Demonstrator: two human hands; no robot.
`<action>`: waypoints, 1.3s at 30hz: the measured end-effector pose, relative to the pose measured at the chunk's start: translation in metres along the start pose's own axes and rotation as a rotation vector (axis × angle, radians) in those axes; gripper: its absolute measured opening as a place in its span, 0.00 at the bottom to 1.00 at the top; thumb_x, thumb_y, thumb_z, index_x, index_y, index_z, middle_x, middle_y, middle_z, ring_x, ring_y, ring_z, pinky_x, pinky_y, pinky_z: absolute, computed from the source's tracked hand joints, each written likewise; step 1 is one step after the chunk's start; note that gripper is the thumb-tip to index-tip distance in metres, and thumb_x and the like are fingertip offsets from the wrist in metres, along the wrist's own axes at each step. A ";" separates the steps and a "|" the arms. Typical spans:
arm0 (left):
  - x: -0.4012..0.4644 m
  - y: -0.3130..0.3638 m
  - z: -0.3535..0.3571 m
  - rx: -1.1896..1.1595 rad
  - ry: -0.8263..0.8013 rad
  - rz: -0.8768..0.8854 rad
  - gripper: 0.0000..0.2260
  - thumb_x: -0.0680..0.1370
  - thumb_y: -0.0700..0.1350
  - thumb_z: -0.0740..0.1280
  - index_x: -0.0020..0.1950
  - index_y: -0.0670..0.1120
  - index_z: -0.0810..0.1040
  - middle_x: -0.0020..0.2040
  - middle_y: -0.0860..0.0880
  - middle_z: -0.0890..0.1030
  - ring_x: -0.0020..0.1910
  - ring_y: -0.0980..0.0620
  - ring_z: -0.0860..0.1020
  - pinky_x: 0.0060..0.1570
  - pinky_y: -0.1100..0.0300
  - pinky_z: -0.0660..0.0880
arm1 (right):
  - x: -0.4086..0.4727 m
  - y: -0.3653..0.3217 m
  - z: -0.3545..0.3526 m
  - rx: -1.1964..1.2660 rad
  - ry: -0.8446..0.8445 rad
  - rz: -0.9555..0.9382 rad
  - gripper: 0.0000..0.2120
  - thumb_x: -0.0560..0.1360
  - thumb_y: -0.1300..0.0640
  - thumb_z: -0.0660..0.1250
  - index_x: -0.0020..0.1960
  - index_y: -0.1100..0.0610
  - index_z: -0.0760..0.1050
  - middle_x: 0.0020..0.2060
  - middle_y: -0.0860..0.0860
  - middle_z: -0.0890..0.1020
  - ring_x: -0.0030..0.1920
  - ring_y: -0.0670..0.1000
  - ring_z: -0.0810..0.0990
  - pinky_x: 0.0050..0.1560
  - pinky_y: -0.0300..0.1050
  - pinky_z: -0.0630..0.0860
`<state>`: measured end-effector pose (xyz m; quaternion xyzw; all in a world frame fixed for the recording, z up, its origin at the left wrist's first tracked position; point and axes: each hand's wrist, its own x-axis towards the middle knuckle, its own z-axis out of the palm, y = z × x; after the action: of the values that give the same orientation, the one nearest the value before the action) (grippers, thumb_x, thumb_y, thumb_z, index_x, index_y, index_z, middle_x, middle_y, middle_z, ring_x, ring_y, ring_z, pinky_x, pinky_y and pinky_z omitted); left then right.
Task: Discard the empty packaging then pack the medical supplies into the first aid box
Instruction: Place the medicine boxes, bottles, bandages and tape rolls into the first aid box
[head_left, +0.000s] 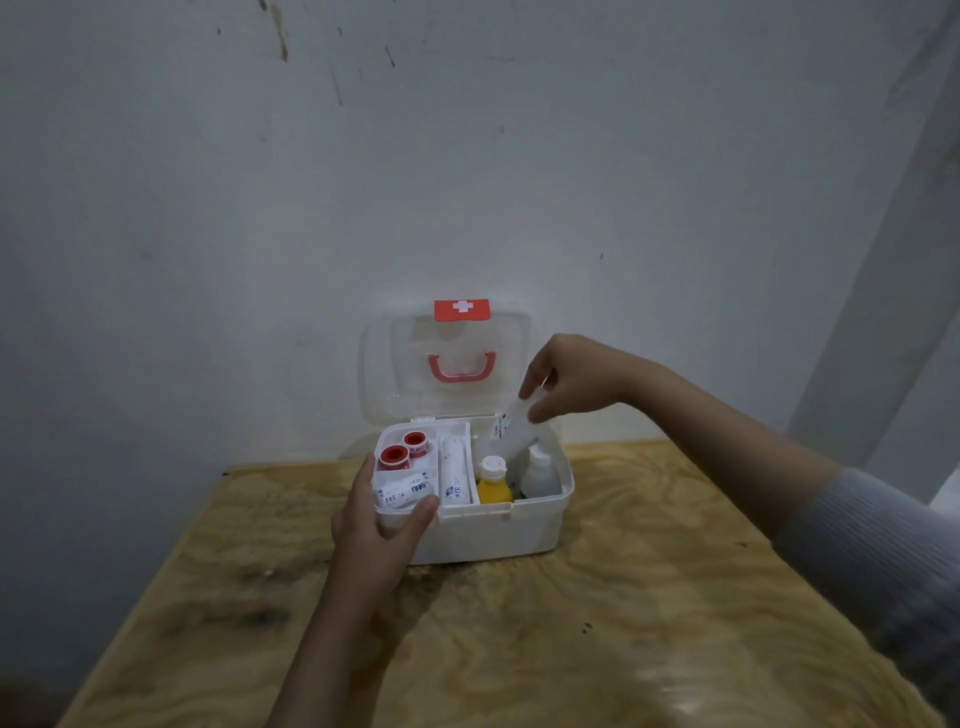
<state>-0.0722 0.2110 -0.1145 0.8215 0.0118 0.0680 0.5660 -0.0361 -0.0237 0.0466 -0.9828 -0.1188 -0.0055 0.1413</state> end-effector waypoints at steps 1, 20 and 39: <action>0.000 -0.001 -0.001 0.000 -0.006 0.003 0.42 0.63 0.65 0.69 0.73 0.61 0.55 0.74 0.48 0.63 0.69 0.45 0.66 0.60 0.42 0.73 | 0.004 0.002 0.005 0.012 -0.022 0.009 0.14 0.66 0.54 0.74 0.51 0.54 0.82 0.42 0.49 0.80 0.42 0.46 0.77 0.43 0.39 0.72; 0.002 -0.004 0.002 -0.054 0.012 0.048 0.40 0.65 0.61 0.70 0.74 0.60 0.57 0.73 0.49 0.64 0.69 0.47 0.67 0.58 0.44 0.75 | 0.016 0.014 0.050 0.433 -0.110 0.243 0.10 0.72 0.56 0.70 0.51 0.58 0.81 0.46 0.55 0.85 0.43 0.49 0.83 0.41 0.39 0.80; 0.002 -0.006 0.004 -0.065 0.017 0.036 0.41 0.62 0.65 0.69 0.72 0.63 0.56 0.73 0.51 0.64 0.69 0.47 0.67 0.59 0.43 0.74 | 0.054 -0.012 0.003 0.013 0.717 -0.094 0.18 0.74 0.55 0.65 0.62 0.59 0.72 0.58 0.58 0.77 0.60 0.58 0.73 0.56 0.53 0.73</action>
<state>-0.0697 0.2096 -0.1209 0.8022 -0.0005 0.0854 0.5909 0.0132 0.0005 0.0493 -0.9110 -0.1069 -0.3555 0.1797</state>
